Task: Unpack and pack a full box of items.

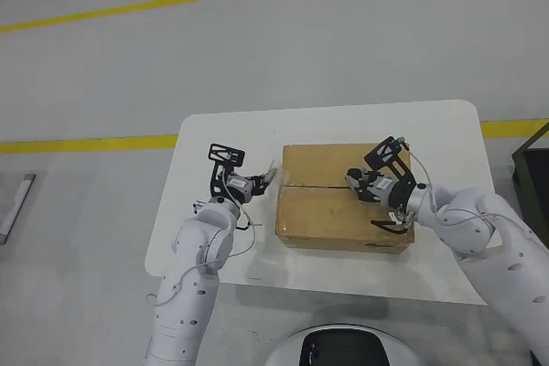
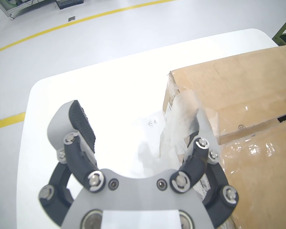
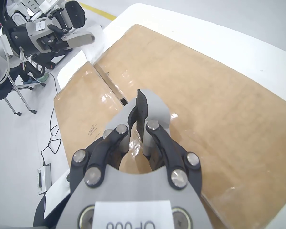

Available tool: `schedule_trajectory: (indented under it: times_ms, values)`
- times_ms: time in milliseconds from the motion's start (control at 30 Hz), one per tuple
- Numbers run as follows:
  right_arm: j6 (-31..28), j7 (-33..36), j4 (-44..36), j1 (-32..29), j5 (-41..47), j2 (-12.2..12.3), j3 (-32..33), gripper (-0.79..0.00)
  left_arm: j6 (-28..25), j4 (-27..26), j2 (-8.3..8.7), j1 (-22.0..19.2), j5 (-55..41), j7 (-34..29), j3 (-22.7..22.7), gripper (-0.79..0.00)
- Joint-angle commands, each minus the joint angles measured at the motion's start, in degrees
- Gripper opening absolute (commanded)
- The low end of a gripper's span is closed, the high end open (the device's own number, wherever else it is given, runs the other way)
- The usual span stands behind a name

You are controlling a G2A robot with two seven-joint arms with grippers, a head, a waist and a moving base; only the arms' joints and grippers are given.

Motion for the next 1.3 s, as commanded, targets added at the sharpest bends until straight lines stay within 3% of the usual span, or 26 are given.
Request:
schedule_trajectory:
  times_ms: [0, 33, 67, 700, 1267]
  values:
    - [0.1, 0.0, 0.1, 0.1, 0.0, 0.0, 0.0, -0.785, -0.5, -0.1, 0.05, 0.2, 0.9, 0.3, 0.4, -0.474]
    - [0.2, 0.0, 0.1, 0.2, 0.1, 0.0, 0.0, -0.785, -0.6, -0.1, 0.05, 0.3, 1.0, 0.5, 0.6, -0.579]
    - [0.2, 0.0, 0.1, 0.2, 0.1, 0.0, 0.0, -0.785, -1.0, -0.2, 0.05, 0.4, 1.0, 0.7, 0.8, -0.785]
    - [0.1, 0.0, 0.8, 0.2, 1.1, 0.0, -0.6, -0.785, -0.8, -0.9, 0.19, 1.7, 1.6, 2.4, 1.6, -0.785]
    - [-0.3, 0.1, 1.5, -0.1, 0.0, 0.0, -1.5, -0.785, 1.9, -4.1, 0.67, 4.3, 0.9, 2.1, -1.4, -0.785]
